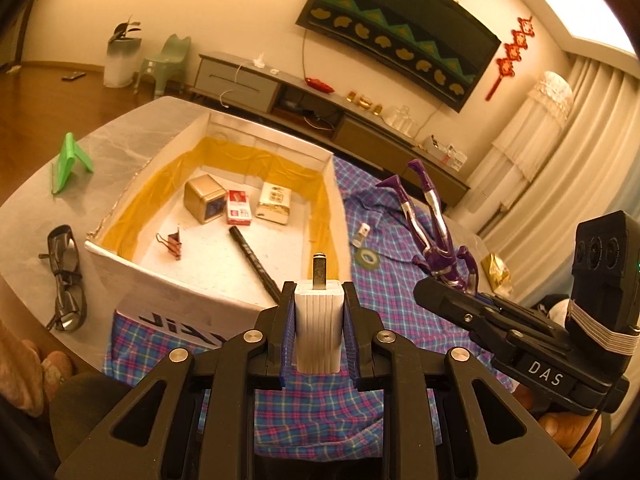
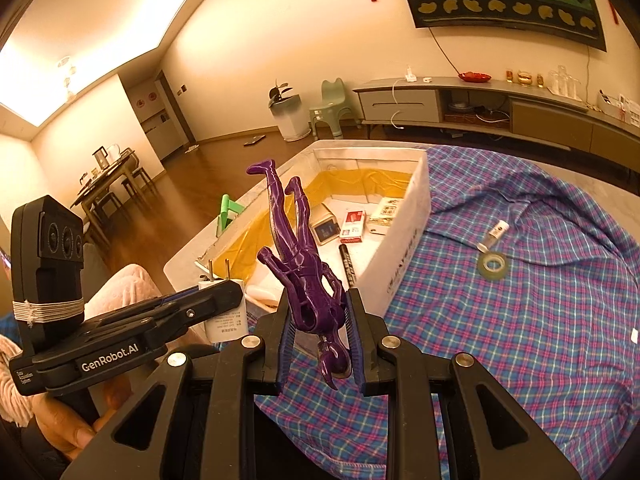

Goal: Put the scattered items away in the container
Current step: 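Hold the figure and plug above the box interior with both tools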

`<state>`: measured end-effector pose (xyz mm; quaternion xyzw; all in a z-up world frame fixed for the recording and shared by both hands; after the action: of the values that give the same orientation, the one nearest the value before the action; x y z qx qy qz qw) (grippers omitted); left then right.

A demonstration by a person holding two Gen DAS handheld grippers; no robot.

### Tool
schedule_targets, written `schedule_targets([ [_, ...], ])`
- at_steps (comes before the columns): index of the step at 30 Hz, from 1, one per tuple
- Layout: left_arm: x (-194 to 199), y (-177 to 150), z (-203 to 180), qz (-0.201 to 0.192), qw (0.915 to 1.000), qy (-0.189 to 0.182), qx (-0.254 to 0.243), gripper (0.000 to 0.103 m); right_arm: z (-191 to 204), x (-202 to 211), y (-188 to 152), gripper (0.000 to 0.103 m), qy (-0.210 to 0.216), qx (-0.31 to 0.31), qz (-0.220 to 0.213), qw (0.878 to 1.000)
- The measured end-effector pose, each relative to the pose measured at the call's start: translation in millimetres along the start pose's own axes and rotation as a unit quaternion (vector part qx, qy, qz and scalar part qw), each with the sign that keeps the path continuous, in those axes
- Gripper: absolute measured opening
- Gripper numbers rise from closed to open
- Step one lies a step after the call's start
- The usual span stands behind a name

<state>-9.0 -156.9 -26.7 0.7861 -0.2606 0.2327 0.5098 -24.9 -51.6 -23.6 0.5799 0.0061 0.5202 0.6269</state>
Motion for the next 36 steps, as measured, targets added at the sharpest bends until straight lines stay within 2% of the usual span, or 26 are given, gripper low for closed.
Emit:
schedule_targets([
  [16, -15.4, 35.9, 31.8, -0.011, 0.9998, 0.011, 0.013, 0.022, 12.0, -37.6, 28.0, 0.025, 0.0, 0.021, 0.021, 1.0],
  [36, -58.0, 56.9, 53.6, 0.025, 0.999, 0.014, 0.034, 0.022, 2.4, -72.6, 53.0, 0.025, -0.005, 0.028, 0.043, 0.999],
])
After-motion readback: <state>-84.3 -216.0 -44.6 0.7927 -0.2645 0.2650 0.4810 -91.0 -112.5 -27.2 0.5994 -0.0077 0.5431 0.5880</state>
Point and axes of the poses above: each gripper's, at about its wrist camera, not at the fingertips, and x roughly against the way its jaws point, z to its left, y to its top, the point moved 8 cm from there along -x, roughly the way its jaws point, and after that the axes turned 5 degrees about y, right-handed, at the moved point
